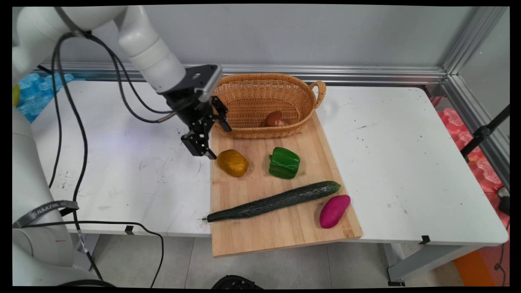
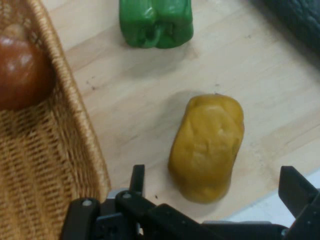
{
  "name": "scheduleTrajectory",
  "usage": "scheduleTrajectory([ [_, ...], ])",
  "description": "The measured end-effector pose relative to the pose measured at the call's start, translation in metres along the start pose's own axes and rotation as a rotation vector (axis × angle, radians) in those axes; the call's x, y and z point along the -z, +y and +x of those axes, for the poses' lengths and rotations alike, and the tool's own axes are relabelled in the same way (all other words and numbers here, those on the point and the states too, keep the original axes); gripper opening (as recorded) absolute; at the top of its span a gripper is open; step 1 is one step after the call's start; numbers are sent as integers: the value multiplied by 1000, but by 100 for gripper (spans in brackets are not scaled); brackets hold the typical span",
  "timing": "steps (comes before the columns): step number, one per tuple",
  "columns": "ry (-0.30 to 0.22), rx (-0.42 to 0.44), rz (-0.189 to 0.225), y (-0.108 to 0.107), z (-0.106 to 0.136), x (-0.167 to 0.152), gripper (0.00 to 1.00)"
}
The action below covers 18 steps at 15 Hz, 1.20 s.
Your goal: Pick up the potato from the cutting board
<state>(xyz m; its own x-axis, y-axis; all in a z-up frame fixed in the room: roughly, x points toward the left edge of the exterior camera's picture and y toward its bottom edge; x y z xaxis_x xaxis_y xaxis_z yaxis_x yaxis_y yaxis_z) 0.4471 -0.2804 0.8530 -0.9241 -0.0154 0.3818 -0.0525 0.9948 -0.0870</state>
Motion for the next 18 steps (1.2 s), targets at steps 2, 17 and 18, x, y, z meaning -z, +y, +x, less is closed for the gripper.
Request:
scheduleTrajectory([
  [2, -4, -49, -10, -3, 4, -12, 100],
  [17, -42, -245, -67, -16, 17, -63, 100],
  [18, -44, -251, -69, -16, 17, -64, 100],
])
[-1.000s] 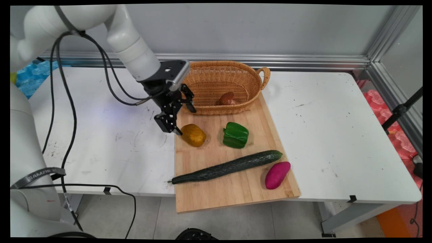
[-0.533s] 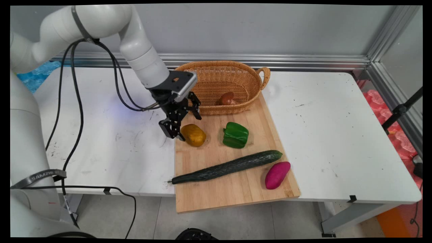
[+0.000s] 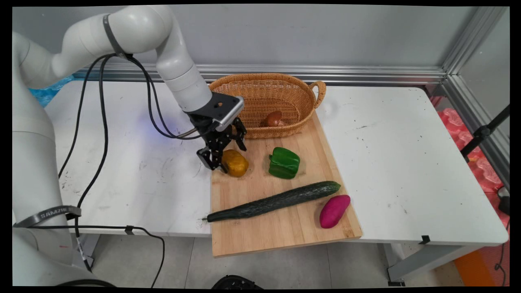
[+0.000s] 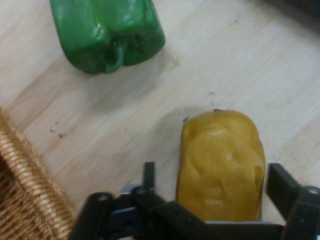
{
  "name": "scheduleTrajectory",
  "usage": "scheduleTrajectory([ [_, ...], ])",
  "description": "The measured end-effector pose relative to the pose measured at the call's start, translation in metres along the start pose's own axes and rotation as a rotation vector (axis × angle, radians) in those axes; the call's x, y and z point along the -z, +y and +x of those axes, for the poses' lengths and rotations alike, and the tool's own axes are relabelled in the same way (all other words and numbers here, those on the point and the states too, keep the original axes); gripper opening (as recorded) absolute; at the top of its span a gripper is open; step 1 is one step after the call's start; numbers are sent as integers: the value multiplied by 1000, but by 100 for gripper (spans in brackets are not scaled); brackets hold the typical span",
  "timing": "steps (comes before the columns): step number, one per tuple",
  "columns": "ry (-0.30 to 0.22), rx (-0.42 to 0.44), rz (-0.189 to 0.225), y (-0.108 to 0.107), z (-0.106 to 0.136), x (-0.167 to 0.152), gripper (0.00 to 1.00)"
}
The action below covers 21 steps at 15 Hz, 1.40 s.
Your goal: Pick up the potato from the cutting board, then place the picked object in the vegetable basket
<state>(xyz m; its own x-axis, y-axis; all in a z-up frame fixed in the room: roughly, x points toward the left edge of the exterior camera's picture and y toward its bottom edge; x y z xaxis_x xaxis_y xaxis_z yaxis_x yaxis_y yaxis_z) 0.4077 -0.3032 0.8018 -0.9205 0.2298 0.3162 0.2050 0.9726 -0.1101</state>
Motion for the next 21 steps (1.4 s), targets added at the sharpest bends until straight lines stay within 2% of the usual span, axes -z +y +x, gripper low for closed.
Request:
scheduleTrajectory([
  [1, -3, -7, -2, -1, 0, -2, 0],
  [7, -16, -24, -17, -5, 2, 4, 0],
  [14, 3, 47, -14, 3, 14, 63, 0],
  [17, 26, 152, 27, 4, 17, 101, 0],
  [21, 38, 309, 94, -3, 10, 132, 0],
])
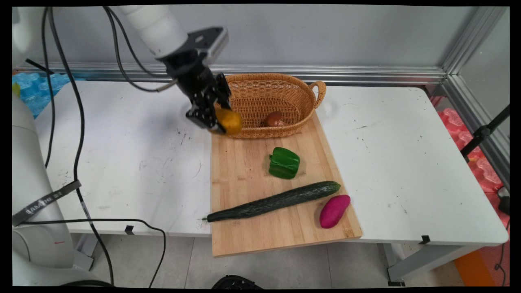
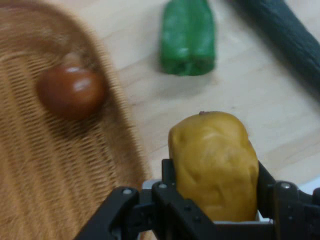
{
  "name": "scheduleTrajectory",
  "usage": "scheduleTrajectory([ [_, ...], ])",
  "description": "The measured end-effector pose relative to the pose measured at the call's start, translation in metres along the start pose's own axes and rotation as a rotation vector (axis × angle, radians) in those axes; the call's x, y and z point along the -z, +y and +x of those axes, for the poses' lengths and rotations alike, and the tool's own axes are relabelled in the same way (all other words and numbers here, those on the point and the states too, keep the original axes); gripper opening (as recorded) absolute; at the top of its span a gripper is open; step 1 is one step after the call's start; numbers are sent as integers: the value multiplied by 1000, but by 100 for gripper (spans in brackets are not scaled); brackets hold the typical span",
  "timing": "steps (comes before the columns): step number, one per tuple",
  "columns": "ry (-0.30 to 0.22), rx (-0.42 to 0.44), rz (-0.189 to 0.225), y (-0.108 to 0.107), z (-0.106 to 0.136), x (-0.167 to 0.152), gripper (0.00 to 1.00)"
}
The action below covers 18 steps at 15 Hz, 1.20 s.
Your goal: Place the picked object in the vegetable basket
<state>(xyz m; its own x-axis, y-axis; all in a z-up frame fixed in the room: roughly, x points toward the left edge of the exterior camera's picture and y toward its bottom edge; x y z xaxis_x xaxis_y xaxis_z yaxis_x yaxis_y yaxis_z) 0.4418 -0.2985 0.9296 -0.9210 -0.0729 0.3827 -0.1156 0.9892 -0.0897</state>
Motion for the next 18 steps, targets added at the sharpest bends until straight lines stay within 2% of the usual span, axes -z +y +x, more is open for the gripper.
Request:
scheduleTrajectory([
  [5, 21, 188, 84, -21, -8, 19, 0],
  [10, 43, 379, 184, -63, -21, 19, 0],
  [15, 22, 442, 224, -99, -40, -3, 0],
  [18, 3, 459, 229, -118, -53, -25, 0],
])
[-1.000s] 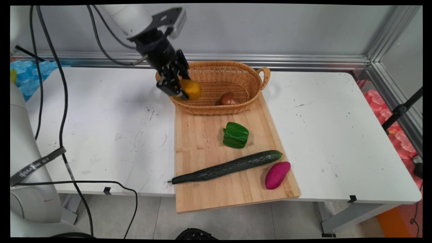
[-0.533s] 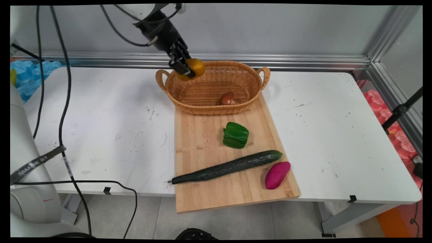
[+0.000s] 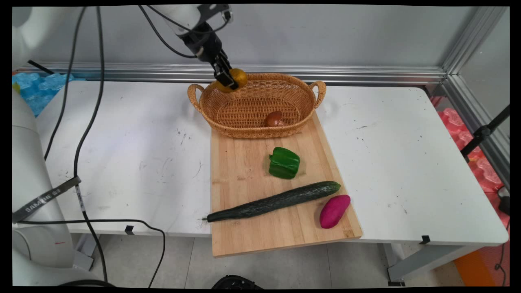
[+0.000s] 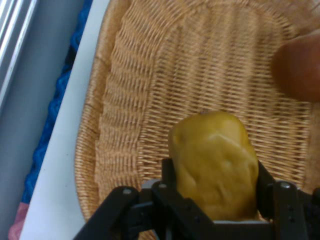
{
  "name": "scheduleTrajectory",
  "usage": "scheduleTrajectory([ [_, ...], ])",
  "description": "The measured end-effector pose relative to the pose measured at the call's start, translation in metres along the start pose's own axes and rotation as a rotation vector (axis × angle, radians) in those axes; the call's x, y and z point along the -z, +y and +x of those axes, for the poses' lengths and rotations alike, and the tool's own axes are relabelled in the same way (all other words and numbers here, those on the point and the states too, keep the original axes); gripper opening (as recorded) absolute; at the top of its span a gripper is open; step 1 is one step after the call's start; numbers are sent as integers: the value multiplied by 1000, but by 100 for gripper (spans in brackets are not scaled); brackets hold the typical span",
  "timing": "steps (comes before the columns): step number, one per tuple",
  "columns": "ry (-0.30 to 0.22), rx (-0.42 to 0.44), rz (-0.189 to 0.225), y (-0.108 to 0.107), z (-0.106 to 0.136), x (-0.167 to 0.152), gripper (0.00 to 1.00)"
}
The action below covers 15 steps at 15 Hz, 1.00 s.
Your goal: Place the picked object in the vegetable basket
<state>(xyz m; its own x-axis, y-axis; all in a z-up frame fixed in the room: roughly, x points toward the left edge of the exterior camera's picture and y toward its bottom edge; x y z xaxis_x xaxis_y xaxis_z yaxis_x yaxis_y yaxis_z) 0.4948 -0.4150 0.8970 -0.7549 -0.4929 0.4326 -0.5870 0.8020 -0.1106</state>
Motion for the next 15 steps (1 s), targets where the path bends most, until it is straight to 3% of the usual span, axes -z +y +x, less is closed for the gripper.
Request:
scheduleTrajectory([
  [7, -58, 13, -8, -27, -11, -63, 0],
  [13, -84, -6, -30, -32, -18, -93, 0],
  [14, -85, -14, -33, -33, -18, -96, 100],
  [15, -83, -25, -35, -32, -18, -98, 100],
])
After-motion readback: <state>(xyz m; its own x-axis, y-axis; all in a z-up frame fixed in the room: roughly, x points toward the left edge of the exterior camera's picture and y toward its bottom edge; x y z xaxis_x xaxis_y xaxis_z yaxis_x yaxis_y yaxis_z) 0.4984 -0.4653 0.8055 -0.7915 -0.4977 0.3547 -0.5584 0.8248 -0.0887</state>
